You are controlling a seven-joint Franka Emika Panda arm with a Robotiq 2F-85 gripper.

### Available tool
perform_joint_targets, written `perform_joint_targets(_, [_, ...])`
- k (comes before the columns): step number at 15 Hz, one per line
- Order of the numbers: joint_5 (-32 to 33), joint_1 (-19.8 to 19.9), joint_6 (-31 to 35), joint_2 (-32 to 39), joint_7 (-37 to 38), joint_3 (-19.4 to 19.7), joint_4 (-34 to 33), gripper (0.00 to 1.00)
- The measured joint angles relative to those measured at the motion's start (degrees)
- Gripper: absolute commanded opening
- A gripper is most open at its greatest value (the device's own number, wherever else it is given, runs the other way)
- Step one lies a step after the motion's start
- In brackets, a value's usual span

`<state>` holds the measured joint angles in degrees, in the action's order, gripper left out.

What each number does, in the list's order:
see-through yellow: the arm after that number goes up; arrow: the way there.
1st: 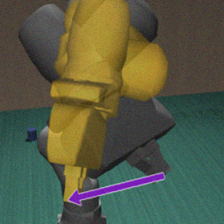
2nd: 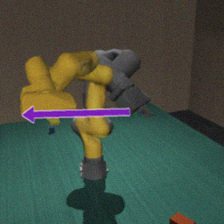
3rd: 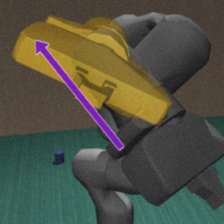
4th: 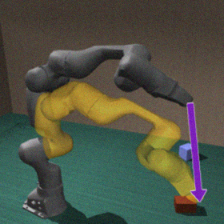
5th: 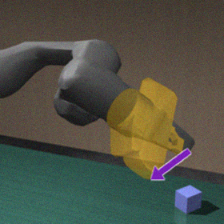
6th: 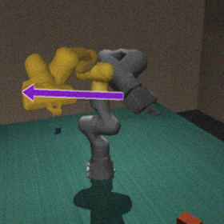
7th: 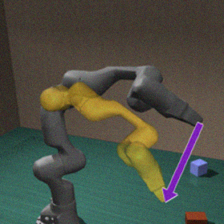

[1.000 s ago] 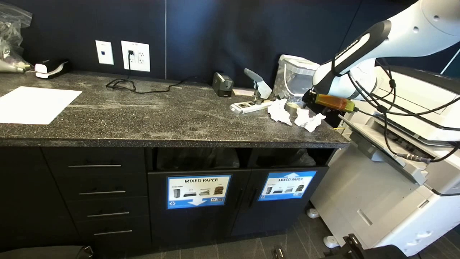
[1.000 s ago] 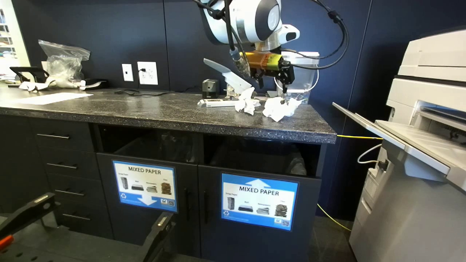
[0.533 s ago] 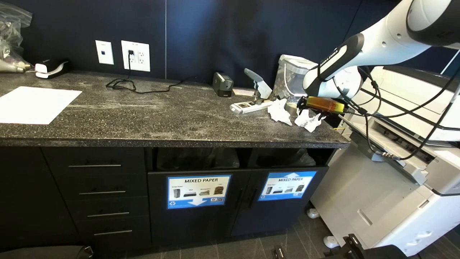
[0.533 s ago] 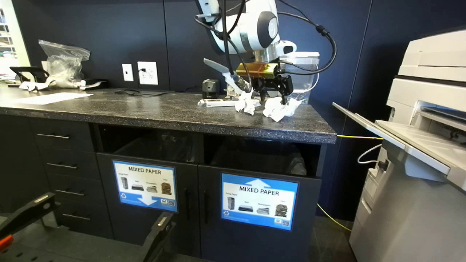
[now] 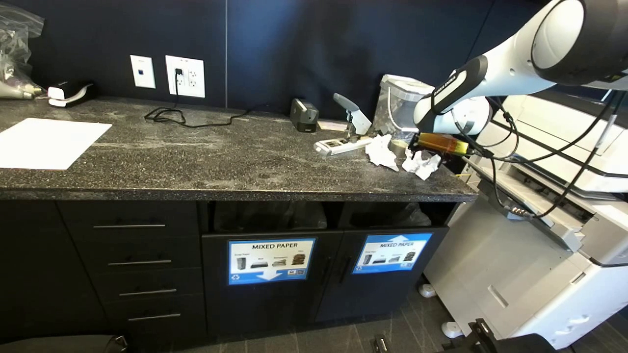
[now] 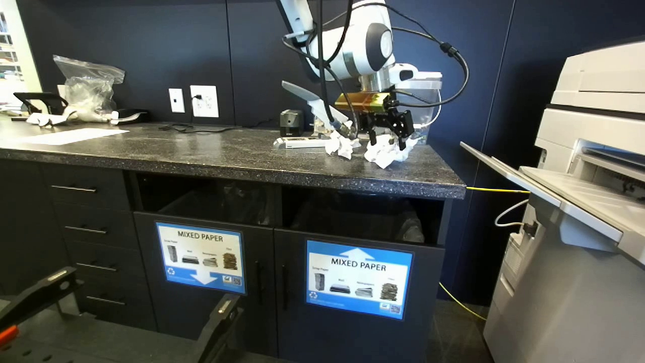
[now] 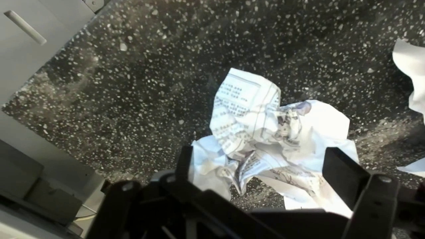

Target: Put the tissues in the rubbish bin.

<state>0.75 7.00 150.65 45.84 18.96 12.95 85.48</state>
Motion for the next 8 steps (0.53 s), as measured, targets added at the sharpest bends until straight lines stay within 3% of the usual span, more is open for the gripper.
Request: perform_joint_targets(8, [-0.1,0.7,-3.6,3.8,0.8,0.1,-4.7,1.00])
